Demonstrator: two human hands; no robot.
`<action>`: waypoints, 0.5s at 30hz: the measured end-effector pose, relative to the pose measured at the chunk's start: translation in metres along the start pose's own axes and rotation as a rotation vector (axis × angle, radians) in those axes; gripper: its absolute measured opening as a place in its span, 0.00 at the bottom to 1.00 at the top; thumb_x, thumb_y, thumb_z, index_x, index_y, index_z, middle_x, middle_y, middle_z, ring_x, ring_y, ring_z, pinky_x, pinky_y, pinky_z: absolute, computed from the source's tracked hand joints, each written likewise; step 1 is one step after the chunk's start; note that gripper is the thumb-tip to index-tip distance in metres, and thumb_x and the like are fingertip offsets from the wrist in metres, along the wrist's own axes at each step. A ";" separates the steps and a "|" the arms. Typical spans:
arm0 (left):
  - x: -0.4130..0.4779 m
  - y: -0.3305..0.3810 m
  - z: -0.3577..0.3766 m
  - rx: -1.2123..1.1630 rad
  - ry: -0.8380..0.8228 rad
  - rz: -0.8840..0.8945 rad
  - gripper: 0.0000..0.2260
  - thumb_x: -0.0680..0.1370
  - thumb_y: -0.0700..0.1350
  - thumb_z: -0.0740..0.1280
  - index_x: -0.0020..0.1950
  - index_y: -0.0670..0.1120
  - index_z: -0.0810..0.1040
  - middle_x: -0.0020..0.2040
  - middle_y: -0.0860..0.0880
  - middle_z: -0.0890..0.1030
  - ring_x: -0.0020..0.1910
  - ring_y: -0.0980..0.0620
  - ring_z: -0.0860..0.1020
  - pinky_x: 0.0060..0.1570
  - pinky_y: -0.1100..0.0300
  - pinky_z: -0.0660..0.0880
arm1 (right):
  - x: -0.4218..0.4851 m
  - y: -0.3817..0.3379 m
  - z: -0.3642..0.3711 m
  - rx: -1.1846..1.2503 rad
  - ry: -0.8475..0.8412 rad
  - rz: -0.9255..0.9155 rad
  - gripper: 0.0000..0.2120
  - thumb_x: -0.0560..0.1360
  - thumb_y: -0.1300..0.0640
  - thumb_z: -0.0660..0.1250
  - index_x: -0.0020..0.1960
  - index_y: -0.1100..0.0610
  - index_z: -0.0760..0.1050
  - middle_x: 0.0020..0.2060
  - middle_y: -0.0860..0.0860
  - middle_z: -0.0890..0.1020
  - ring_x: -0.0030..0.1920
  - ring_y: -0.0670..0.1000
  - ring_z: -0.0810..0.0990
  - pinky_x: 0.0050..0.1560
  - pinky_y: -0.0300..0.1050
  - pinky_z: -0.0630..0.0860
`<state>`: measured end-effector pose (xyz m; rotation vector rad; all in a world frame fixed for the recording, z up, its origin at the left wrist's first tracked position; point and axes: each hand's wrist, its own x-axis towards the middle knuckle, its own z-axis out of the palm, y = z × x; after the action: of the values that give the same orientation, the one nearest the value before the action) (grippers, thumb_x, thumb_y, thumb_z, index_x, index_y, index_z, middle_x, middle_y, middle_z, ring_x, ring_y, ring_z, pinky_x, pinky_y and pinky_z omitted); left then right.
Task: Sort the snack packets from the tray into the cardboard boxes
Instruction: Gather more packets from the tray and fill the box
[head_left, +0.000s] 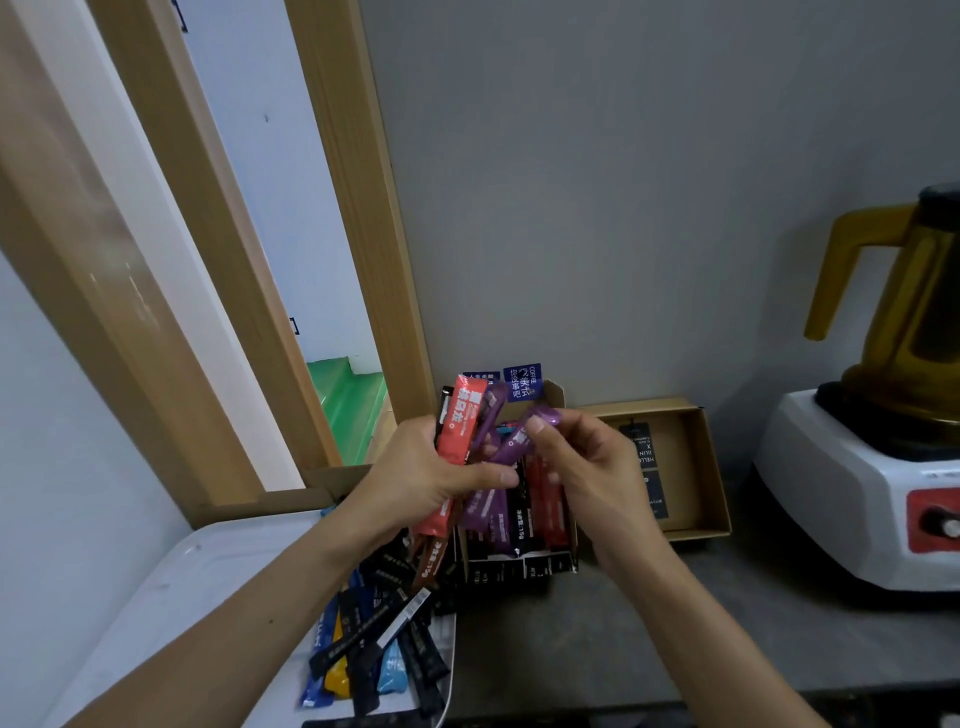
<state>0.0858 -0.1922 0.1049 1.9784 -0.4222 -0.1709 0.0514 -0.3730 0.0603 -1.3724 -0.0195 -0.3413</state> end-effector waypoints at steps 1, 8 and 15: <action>0.002 0.000 -0.002 0.025 0.060 0.009 0.18 0.65 0.53 0.79 0.50 0.48 0.81 0.44 0.51 0.87 0.42 0.54 0.86 0.44 0.60 0.82 | 0.000 0.002 -0.002 -0.027 0.008 -0.004 0.11 0.79 0.51 0.70 0.56 0.56 0.81 0.48 0.53 0.88 0.48 0.52 0.87 0.53 0.55 0.83; 0.018 0.017 -0.004 0.075 0.161 0.101 0.12 0.72 0.52 0.79 0.50 0.49 0.82 0.42 0.50 0.86 0.41 0.56 0.85 0.43 0.63 0.80 | -0.010 0.009 0.003 -0.148 -0.167 -0.035 0.10 0.79 0.52 0.68 0.58 0.52 0.82 0.49 0.50 0.88 0.50 0.50 0.88 0.51 0.51 0.85; 0.023 0.019 -0.009 0.286 0.024 0.118 0.14 0.70 0.55 0.80 0.49 0.50 0.82 0.43 0.51 0.86 0.42 0.54 0.85 0.53 0.49 0.82 | -0.014 0.016 0.002 -0.118 -0.103 -0.055 0.15 0.72 0.50 0.72 0.56 0.53 0.85 0.48 0.49 0.89 0.50 0.49 0.88 0.53 0.48 0.85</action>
<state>0.1061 -0.2006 0.1275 2.2254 -0.5716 -0.0111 0.0421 -0.3656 0.0418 -1.5072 -0.1238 -0.3213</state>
